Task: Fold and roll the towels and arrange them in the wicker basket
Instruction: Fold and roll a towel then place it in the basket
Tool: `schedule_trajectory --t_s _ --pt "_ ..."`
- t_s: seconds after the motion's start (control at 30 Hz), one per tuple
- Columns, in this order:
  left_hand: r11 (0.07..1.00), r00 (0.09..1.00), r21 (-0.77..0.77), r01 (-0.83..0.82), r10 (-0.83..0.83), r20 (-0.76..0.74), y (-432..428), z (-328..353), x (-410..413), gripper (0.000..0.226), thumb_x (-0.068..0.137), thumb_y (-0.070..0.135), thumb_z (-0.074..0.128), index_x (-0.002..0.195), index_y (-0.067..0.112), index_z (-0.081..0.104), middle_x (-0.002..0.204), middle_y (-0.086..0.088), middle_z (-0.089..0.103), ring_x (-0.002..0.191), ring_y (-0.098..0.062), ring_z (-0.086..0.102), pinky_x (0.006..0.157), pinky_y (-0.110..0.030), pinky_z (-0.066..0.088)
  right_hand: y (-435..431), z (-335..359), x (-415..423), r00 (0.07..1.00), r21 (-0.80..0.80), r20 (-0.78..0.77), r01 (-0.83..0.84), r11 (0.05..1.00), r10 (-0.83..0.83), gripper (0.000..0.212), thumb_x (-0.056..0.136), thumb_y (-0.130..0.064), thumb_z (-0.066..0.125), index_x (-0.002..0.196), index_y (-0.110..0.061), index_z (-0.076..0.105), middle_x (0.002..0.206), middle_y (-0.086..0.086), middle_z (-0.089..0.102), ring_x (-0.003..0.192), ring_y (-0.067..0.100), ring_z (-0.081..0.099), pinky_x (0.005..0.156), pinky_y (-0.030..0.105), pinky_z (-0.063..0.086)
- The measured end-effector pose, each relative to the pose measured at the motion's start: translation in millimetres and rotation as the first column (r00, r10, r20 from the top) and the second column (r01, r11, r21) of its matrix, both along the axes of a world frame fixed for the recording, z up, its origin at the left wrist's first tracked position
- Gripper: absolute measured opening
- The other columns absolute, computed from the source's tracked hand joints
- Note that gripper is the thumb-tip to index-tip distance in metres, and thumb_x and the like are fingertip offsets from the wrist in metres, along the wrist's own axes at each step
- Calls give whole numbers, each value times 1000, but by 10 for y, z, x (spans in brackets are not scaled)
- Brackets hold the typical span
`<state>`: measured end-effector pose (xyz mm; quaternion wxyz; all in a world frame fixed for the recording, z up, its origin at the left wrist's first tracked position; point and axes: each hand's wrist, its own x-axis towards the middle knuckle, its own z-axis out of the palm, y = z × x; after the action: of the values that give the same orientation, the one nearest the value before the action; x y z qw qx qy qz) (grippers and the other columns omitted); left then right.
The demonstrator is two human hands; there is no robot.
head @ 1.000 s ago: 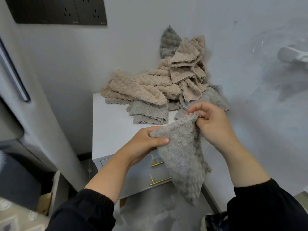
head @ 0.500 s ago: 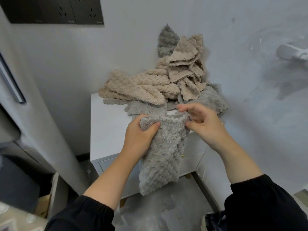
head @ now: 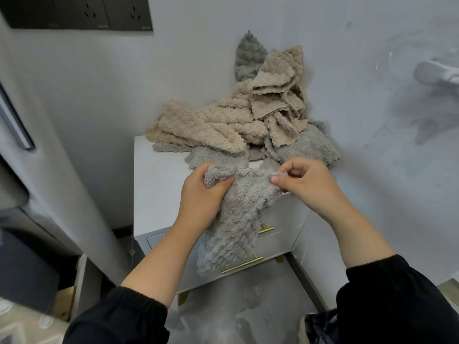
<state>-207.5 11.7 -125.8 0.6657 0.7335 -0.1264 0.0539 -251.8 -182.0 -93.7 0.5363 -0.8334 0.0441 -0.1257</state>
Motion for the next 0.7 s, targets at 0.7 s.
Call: schedule_trajectory --t_s 0.7 --pt "997 999 -78 7 -10 -42 14 30 8 20 90 9 63 83 28 63 79 13 66 76 0 62 71 -17 49 -40 -82 54 968 461 -77 -177 870 238 36 66 -15 71 102 -16 65 63 -6 63 65 8 62 68 19 48"
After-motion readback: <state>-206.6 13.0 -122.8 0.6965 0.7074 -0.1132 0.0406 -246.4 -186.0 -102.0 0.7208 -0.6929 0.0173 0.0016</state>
